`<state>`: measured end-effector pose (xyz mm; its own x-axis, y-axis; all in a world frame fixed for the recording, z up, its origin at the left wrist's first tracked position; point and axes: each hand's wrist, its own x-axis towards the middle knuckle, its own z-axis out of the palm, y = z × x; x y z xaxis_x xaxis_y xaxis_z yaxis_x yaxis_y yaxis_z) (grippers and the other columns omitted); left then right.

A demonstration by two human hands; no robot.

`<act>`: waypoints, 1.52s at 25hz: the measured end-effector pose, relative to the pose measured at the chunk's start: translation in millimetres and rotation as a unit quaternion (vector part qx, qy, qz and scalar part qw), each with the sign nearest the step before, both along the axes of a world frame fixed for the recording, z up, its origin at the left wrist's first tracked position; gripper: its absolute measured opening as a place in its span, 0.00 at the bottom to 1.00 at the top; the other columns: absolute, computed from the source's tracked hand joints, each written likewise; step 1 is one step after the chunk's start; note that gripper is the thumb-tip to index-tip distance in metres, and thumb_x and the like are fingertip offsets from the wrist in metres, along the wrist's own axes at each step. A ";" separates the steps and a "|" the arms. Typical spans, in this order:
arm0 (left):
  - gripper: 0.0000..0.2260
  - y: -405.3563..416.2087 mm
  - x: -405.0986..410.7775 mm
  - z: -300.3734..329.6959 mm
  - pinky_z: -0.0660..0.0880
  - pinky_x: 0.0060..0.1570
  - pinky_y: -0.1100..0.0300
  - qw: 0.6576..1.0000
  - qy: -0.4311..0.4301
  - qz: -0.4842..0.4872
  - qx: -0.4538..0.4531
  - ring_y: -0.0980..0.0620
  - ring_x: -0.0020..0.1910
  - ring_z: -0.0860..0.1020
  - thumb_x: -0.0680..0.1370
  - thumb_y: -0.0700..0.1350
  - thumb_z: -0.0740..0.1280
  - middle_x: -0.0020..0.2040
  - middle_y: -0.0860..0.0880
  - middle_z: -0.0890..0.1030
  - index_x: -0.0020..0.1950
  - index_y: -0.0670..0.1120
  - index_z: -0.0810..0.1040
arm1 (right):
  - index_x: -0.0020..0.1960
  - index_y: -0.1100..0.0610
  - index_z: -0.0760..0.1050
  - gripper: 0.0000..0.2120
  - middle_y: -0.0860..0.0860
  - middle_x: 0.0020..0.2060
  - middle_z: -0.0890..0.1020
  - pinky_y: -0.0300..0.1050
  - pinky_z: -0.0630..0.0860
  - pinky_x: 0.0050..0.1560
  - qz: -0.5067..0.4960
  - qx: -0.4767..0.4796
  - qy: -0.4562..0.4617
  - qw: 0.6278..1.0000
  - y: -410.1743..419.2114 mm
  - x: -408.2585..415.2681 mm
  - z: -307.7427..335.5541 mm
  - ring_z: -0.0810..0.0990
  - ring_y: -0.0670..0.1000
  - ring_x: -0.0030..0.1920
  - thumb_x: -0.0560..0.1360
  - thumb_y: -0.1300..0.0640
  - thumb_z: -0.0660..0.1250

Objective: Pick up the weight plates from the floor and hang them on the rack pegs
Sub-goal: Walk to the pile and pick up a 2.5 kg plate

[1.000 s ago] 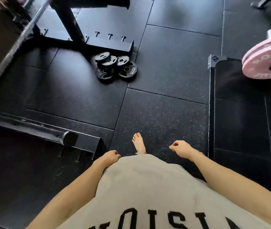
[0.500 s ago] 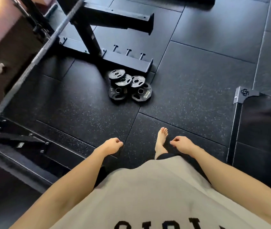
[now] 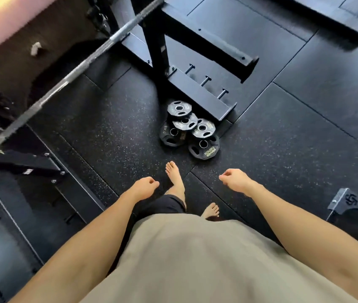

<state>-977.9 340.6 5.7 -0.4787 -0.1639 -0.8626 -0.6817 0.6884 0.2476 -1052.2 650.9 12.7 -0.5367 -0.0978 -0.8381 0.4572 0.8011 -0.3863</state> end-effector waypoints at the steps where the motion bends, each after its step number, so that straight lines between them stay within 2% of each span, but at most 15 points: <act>1: 0.15 -5.7 -18.6 -3.2 0.73 0.60 0.50 1.000 -0.002 0.007 0.003 0.46 0.56 0.77 0.82 0.53 0.59 0.58 0.45 0.80 0.61 0.46 0.76 | 0.59 0.59 0.76 0.15 0.55 0.53 0.81 0.48 0.73 0.54 0.004 0.000 0.001 1.000 -6.2 -24.0 -0.8 0.78 0.55 0.53 0.80 0.49 0.62; 6: 0.18 -60.5 -142.1 -41.3 0.73 0.61 0.50 0.999 -0.012 0.042 0.020 0.44 0.59 0.77 0.83 0.54 0.57 0.59 0.44 0.79 0.63 0.44 0.76 | 0.49 0.57 0.76 0.11 0.54 0.46 0.82 0.46 0.73 0.47 -0.017 0.020 -0.002 1.000 -52.5 -152.4 -21.7 0.78 0.53 0.45 0.79 0.49 0.63; 11: 0.18 -106.5 -269.5 -126.1 0.73 0.62 0.49 0.997 -0.024 0.064 0.032 0.45 0.57 0.78 0.82 0.57 0.55 0.57 0.46 0.80 0.60 0.47 0.78 | 0.49 0.62 0.79 0.13 0.55 0.39 0.81 0.44 0.71 0.38 -0.069 0.016 0.014 0.997 -108.8 -283.0 -97.8 0.76 0.52 0.38 0.78 0.53 0.64; 14: 0.18 -122.6 -336.4 -217.1 0.74 0.61 0.50 0.995 -0.027 0.088 0.034 0.45 0.56 0.78 0.82 0.58 0.56 0.55 0.47 0.81 0.58 0.49 0.78 | 0.42 0.60 0.78 0.13 0.58 0.40 0.83 0.49 0.76 0.44 -0.109 0.010 -0.007 0.994 -134.4 -351.4 -197.9 0.80 0.58 0.42 0.77 0.51 0.64; 15: 0.17 -126.5 -356.1 -251.4 0.73 0.60 0.51 0.994 -0.024 0.100 0.038 0.46 0.54 0.78 0.82 0.58 0.56 0.54 0.48 0.81 0.57 0.49 0.78 | 0.40 0.58 0.76 0.12 0.58 0.40 0.83 0.48 0.76 0.41 -0.126 0.000 -0.014 0.992 -141.5 -370.5 -235.7 0.80 0.57 0.41 0.77 0.51 0.63; 17: 0.16 -129.8 -390.2 -322.0 0.74 0.57 0.51 0.989 -0.022 0.136 0.049 0.48 0.50 0.77 0.82 0.57 0.56 0.50 0.49 0.80 0.55 0.50 0.78 | 0.40 0.57 0.73 0.12 0.57 0.38 0.80 0.42 0.71 0.32 -0.154 -0.010 -0.026 0.988 -155.6 -402.3 -306.1 0.76 0.54 0.36 0.79 0.52 0.61; 21: 0.16 -131.1 -442.3 -446.3 0.74 0.45 0.52 0.974 0.001 0.217 0.063 0.48 0.43 0.75 0.82 0.57 0.58 0.47 0.48 0.79 0.56 0.46 0.76 | 0.46 0.58 0.70 0.11 0.55 0.36 0.75 0.39 0.64 0.28 -0.239 -0.032 -0.068 0.968 -167.6 -436.3 -431.0 0.70 0.50 0.29 0.81 0.50 0.59; 23: 0.17 -128.0 -467.8 -501.2 0.72 0.41 0.54 0.964 0.018 0.255 0.070 0.48 0.43 0.73 0.81 0.57 0.59 0.47 0.47 0.77 0.58 0.45 0.74 | 0.50 0.57 0.70 0.13 0.55 0.41 0.78 0.43 0.71 0.33 -0.254 -0.030 -0.073 0.964 -175.7 -449.4 -487.1 0.76 0.51 0.35 0.81 0.46 0.58; 26: 0.15 -121.2 -502.9 -562.3 0.76 0.50 0.54 0.955 0.044 0.278 0.091 0.50 0.53 0.75 0.80 0.60 0.60 0.54 0.49 0.76 0.58 0.51 0.73 | 0.57 0.54 0.65 0.16 0.58 0.48 0.81 0.48 0.77 0.40 -0.284 -0.050 -0.074 0.955 -191.7 -464.6 -544.5 0.81 0.56 0.44 0.80 0.41 0.59; 28: 0.22 -117.0 -519.6 -587.8 0.76 0.52 0.55 0.937 0.041 0.318 0.136 0.50 0.58 0.75 0.78 0.62 0.64 0.60 0.50 0.76 0.64 0.48 0.75 | 0.58 0.51 0.61 0.18 0.58 0.46 0.80 0.50 0.81 0.42 -0.289 -0.067 -0.093 0.951 -202.3 -467.9 -567.3 0.83 0.57 0.47 0.78 0.41 0.62; 30: 0.26 -112.3 -528.1 -608.8 0.74 0.51 0.57 0.917 0.022 0.362 0.163 0.49 0.59 0.76 0.76 0.60 0.68 0.62 0.50 0.78 0.68 0.44 0.74 | 0.58 0.55 0.64 0.22 0.56 0.46 0.80 0.52 0.83 0.45 -0.275 -0.063 -0.094 0.955 -210.0 -464.8 -587.9 0.84 0.56 0.48 0.75 0.42 0.68; 32: 0.21 -107.0 -530.6 -619.5 0.75 0.45 0.60 0.898 0.020 0.398 0.187 0.52 0.51 0.80 0.76 0.51 0.72 0.54 0.50 0.82 0.65 0.42 0.75 | 0.62 0.58 0.63 0.29 0.54 0.51 0.80 0.49 0.82 0.45 -0.278 -0.058 -0.085 0.955 -217.2 -460.1 -599.5 0.83 0.53 0.47 0.72 0.46 0.73; 34: 0.15 -104.4 -529.1 -618.4 0.76 0.40 0.61 0.883 0.025 0.421 0.203 0.54 0.44 0.81 0.76 0.41 0.72 0.48 0.49 0.83 0.61 0.40 0.77 | 0.62 0.60 0.64 0.26 0.54 0.52 0.80 0.52 0.80 0.54 -0.340 -0.073 -0.088 0.933 -219.1 -459.9 -604.9 0.82 0.57 0.50 0.72 0.57 0.75; 36: 0.11 -105.4 -522.7 -611.8 0.78 0.43 0.60 0.876 0.019 0.428 0.222 0.52 0.45 0.81 0.75 0.36 0.72 0.48 0.48 0.83 0.56 0.41 0.78 | 0.62 0.66 0.71 0.21 0.57 0.50 0.82 0.57 0.74 0.65 -0.395 -0.101 -0.119 0.905 -216.8 -461.7 -601.0 0.81 0.60 0.52 0.71 0.65 0.73; 38: 0.13 -107.4 -508.6 -595.2 0.78 0.45 0.59 0.872 0.012 0.429 0.236 0.51 0.47 0.82 0.73 0.33 0.72 0.50 0.46 0.84 0.55 0.42 0.76 | 0.60 0.69 0.74 0.19 0.58 0.45 0.80 0.52 0.75 0.61 -0.397 -0.113 -0.131 0.902 -214.6 -456.9 -587.5 0.78 0.57 0.45 0.70 0.68 0.71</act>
